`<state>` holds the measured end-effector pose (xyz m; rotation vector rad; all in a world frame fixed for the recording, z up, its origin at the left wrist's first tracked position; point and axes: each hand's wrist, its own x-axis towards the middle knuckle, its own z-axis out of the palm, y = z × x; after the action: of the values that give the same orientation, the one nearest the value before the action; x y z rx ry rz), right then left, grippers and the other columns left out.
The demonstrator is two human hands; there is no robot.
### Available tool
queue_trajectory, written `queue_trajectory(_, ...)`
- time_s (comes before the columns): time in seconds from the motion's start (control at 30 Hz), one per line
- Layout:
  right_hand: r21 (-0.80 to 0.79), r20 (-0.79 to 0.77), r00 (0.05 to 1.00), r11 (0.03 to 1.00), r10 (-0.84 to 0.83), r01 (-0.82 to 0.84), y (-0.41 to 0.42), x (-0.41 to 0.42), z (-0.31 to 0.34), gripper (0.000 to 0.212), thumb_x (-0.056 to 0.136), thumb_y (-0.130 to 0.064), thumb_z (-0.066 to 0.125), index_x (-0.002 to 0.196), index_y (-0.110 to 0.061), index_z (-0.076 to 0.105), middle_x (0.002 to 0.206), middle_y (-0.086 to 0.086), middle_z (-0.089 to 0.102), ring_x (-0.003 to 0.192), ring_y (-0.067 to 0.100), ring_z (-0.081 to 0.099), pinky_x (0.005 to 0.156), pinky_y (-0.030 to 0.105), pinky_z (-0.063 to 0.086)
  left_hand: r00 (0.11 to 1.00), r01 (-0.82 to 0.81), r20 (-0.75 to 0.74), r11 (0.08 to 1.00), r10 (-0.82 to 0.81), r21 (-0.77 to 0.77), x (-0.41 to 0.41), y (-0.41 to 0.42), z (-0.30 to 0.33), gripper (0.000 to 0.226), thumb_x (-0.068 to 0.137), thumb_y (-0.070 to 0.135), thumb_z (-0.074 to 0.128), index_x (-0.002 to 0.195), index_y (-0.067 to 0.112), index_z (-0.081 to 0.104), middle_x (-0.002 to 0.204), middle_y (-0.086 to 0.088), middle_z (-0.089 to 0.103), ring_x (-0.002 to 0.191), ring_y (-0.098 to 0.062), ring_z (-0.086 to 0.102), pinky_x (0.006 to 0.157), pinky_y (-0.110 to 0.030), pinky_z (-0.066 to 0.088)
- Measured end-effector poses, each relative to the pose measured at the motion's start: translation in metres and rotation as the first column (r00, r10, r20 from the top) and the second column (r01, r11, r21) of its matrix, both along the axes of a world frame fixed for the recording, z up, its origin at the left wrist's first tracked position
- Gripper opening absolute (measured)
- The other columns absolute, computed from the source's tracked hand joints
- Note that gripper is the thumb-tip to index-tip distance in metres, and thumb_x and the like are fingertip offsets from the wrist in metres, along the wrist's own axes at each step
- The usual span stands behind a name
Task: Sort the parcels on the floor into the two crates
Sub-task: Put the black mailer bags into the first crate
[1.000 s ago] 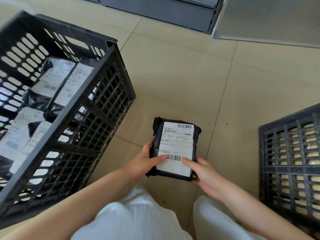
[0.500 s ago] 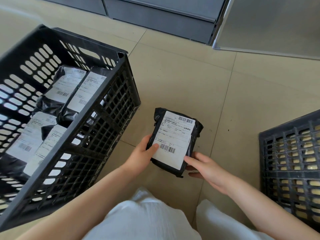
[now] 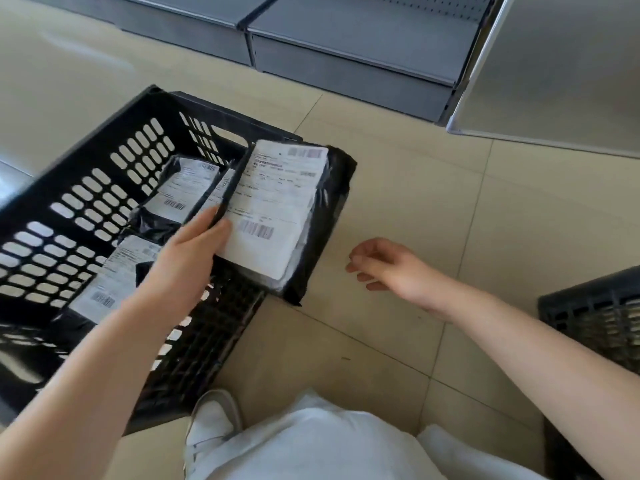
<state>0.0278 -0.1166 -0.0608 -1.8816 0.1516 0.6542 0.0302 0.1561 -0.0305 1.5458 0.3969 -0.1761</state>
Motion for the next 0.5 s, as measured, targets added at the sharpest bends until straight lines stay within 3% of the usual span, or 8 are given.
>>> queue_trajectory(0.07,-0.044,0.101,0.992,0.997,0.073,-0.069,0.023,0.011,0.013,0.012,0.099,-0.022,0.059,0.11,-0.02,0.058,0.117,0.008,0.067,0.1,0.017,0.061,0.093,0.038,0.053,0.998,-0.055,0.023,0.998,0.056,-0.013,0.004,0.03,0.015,0.029,0.101,0.016,0.051,0.124,0.026,0.064,0.109,0.007,0.075,0.099,-0.009,0.071,0.078,-0.025,0.059)
queue_trajectory(0.17,-0.098,0.204,0.951,0.971,0.233,-0.216,0.059,0.019,0.028,0.016,0.099,-0.024,0.058,0.115,-0.024,0.054,0.116,-0.002,0.061,0.1,0.014,0.058,0.079,0.02,0.047,0.988,-0.099,0.119,0.994,0.094,0.043,0.014,0.08,0.033,0.033,0.1,0.015,0.05,0.129,0.022,0.063,0.119,0.003,0.072,0.109,-0.015,0.068,0.086,-0.033,0.059)
queue_trajectory(0.2,-0.119,0.245,0.927,0.958,0.283,-0.261,0.071,0.02,0.032,0.022,0.099,-0.023,0.058,0.121,-0.023,0.053,0.121,-0.002,0.059,0.105,0.015,0.057,0.082,0.02,0.045,0.987,-0.102,0.136,0.991,0.09,0.084,0.018,0.1,0.033,0.033,0.1,0.014,0.048,0.129,0.02,0.063,0.119,0.002,0.072,0.109,-0.016,0.068,0.088,-0.035,0.058)
queue_trajectory(0.27,-0.225,0.341,0.84,0.904,0.423,-0.364,0.09,0.018,0.034,0.041,0.098,-0.022,0.058,0.138,-0.021,0.048,0.142,-0.001,0.051,0.127,0.016,0.049,0.105,0.026,0.039,0.984,-0.133,0.135,0.978,0.112,0.158,0.026,0.133,0.033,0.034,0.1,0.013,0.045,0.132,0.012,0.058,0.11,0.003,0.074,0.096,-0.014,0.071,0.081,-0.034,0.06)
queue_trajectory(0.33,-0.369,0.371,0.71,0.796,0.599,-0.48,0.105,0.014,0.034,0.057,0.098,-0.022,0.056,0.151,-0.024,0.036,0.161,-0.001,0.03,0.146,0.018,0.027,0.121,0.035,0.023,0.98,-0.175,0.136,0.959,0.147,0.224,0.034,0.162,0.027,0.033,0.1,0.014,0.046,0.132,0.009,0.055,0.104,0.005,0.075,0.083,-0.009,0.073,0.072,-0.033,0.061)
queue_trajectory(0.43,-0.581,0.316,0.524,0.598,0.791,-0.552,0.124,0.011,0.027,0.072,0.098,-0.02,0.05,0.159,-0.028,0.013,0.169,-0.003,0.0,0.154,0.018,0.0,0.124,0.04,0.004,0.977,-0.208,0.104,0.928,0.184,0.309,0.042,0.19,0.012,0.029,0.101,0.012,0.044,0.123,0.016,0.062,0.101,0.007,0.071,0.074,0.001,0.071,0.065,-0.019,0.06)
queue_trajectory(0.5,-0.662,0.293,0.457,0.523,0.84,-0.537,0.135,0.015,0.024,0.076,0.099,-0.019,0.047,0.16,-0.028,0.002,0.169,-0.003,-0.008,0.154,0.017,-0.007,0.125,0.041,-0.002,0.969,-0.246,0.08,0.889,0.233,0.386,0.045,0.203,-0.002,0.025,0.1,0.01,0.045,0.115,0.02,0.063,0.104,0.003,0.067,0.067,0.001,0.069,0.058,-0.014,0.056)
